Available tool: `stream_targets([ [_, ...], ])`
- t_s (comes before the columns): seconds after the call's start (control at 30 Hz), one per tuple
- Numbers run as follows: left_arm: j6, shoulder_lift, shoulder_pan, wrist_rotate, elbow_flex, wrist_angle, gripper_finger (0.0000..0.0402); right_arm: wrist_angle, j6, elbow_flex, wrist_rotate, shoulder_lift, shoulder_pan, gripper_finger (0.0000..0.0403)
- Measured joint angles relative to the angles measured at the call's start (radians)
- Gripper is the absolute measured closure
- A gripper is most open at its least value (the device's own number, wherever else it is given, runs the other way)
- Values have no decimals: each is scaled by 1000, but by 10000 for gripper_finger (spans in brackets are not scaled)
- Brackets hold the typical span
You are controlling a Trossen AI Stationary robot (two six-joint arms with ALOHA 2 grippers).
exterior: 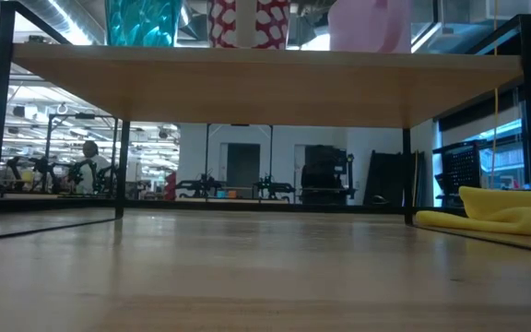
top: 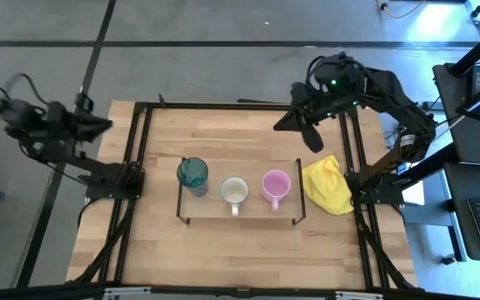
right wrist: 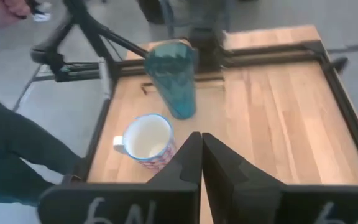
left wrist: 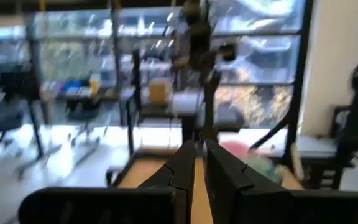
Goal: Stack small to large cups/mugs on shelf
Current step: Return to Home Position
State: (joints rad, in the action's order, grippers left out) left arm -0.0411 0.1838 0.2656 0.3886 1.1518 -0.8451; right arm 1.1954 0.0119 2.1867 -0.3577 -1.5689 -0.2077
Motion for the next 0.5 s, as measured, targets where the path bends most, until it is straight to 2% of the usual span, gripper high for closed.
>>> stream_targets([
  [0.17,67,-165,0,64,-130,-10,374,5,-10,-2,23,5,2,390],
  [0.23,97,-179,0,95,-164,-23,374,1,-13,-1,23,9,5,390],
  [0.3,148,-173,-10,115,-153,-125,374,-20,-30,-1,25,9,13,390],
  [0.37,174,-183,-18,98,-184,-67,374,-42,-30,-1,27,8,24,390],
  [0.5,112,-176,-23,73,-283,72,374,-115,0,-1,34,1,50,390],
])
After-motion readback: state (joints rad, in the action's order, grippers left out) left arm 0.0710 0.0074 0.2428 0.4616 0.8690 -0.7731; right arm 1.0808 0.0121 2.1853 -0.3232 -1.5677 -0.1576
